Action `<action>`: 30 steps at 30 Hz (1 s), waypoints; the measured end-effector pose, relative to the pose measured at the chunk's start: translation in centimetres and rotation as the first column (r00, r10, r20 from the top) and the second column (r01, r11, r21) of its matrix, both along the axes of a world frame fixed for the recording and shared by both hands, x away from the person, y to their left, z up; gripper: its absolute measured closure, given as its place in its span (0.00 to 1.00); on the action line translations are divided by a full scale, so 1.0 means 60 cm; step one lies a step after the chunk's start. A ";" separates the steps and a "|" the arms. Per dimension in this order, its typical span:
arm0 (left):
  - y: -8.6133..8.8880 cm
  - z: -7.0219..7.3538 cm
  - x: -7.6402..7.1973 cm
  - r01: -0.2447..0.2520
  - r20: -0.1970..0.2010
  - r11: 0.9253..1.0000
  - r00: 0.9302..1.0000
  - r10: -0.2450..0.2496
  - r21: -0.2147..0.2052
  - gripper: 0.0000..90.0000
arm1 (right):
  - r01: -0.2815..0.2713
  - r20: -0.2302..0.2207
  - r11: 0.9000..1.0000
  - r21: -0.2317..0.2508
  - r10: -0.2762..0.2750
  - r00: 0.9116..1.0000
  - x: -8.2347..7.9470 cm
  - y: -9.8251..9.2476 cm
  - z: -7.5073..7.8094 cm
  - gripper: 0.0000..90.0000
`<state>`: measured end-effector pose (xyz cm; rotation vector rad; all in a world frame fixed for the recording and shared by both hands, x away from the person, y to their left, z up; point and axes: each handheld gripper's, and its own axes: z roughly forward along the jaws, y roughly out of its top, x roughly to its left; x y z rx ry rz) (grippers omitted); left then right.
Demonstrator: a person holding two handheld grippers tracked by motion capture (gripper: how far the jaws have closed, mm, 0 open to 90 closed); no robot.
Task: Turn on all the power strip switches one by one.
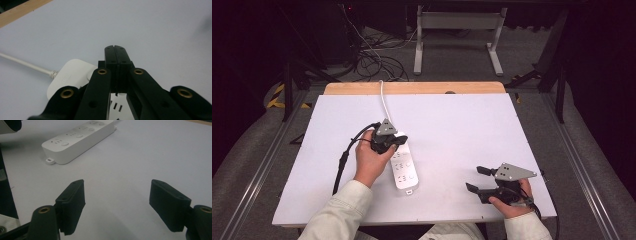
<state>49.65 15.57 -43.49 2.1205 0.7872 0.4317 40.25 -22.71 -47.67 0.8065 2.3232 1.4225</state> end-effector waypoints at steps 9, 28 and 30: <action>0.006 -0.023 0.025 -0.024 -0.007 0.999 1.000 0.024 0.038 1.00 | -0.001 0.000 1.000 -0.001 0.001 1.000 0.000 0.000 0.000 0.33; 0.005 -0.041 0.040 -0.036 -0.028 0.998 0.999 0.037 0.049 1.00 | -0.002 -0.002 1.000 -0.001 0.002 1.000 0.000 -0.001 -0.001 0.33; 0.006 -0.043 0.041 -0.031 -0.037 0.999 0.999 0.032 0.042 1.00 | -0.002 -0.003 1.000 -0.001 0.002 1.000 0.000 -0.001 -0.001 0.33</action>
